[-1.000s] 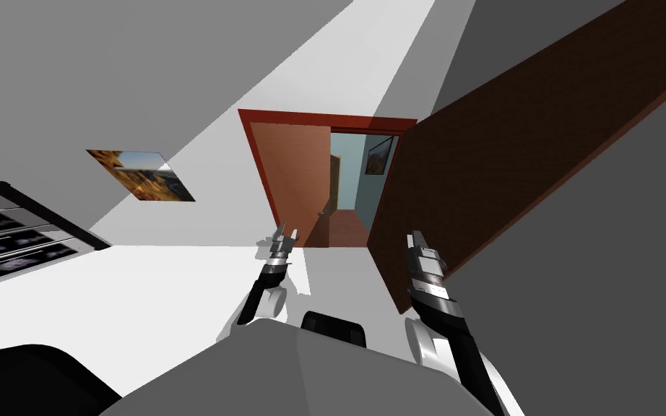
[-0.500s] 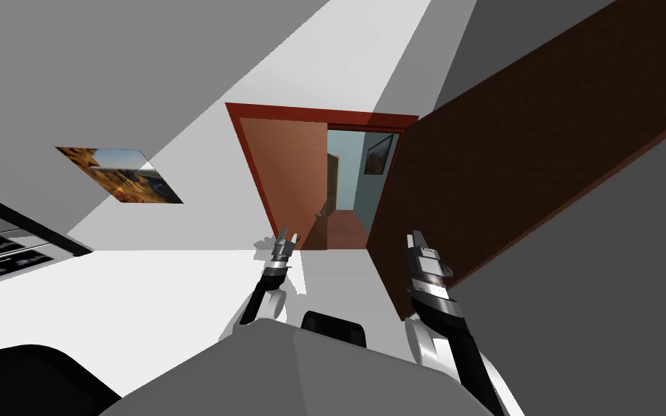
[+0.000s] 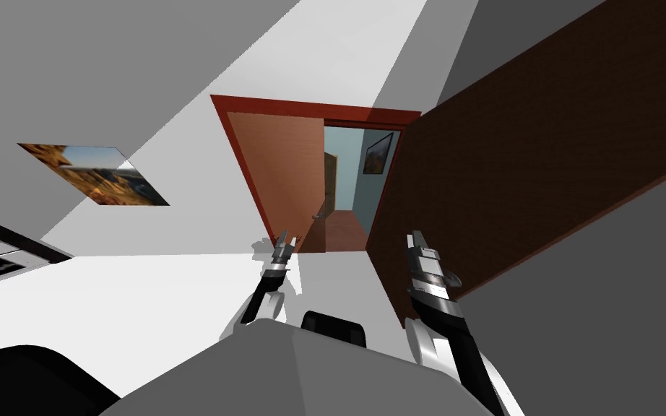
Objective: Pull the door open
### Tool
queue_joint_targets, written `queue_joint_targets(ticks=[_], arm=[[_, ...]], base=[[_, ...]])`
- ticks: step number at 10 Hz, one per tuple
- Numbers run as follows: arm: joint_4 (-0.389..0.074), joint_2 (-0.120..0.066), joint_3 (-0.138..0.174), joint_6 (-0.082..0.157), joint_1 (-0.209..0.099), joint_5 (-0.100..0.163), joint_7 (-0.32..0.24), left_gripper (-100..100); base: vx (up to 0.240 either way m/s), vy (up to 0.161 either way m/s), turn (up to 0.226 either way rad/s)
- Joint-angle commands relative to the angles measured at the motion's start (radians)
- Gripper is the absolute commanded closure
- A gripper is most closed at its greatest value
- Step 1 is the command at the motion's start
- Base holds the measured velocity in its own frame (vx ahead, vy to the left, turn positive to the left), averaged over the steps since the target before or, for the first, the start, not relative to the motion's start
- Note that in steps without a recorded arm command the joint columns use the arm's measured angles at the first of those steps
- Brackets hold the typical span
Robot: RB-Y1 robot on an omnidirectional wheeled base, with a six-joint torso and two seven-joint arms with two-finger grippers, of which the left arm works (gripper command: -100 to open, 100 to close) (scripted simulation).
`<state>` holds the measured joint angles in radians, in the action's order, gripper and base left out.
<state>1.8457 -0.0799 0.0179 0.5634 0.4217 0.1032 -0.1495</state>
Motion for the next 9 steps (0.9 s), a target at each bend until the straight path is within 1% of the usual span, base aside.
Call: queue_joint_targets(ticks=[1,9], arm=[[-0.038,-0.001,0.004,0.012,-0.009,-0.003,0.003,-100],[-0.201,-0.021,0.038,0.052,-0.041,-0.008,0.004,-100]], base=[[0.088,-0.010,-0.026],[0.099,-0.011,-0.024]])
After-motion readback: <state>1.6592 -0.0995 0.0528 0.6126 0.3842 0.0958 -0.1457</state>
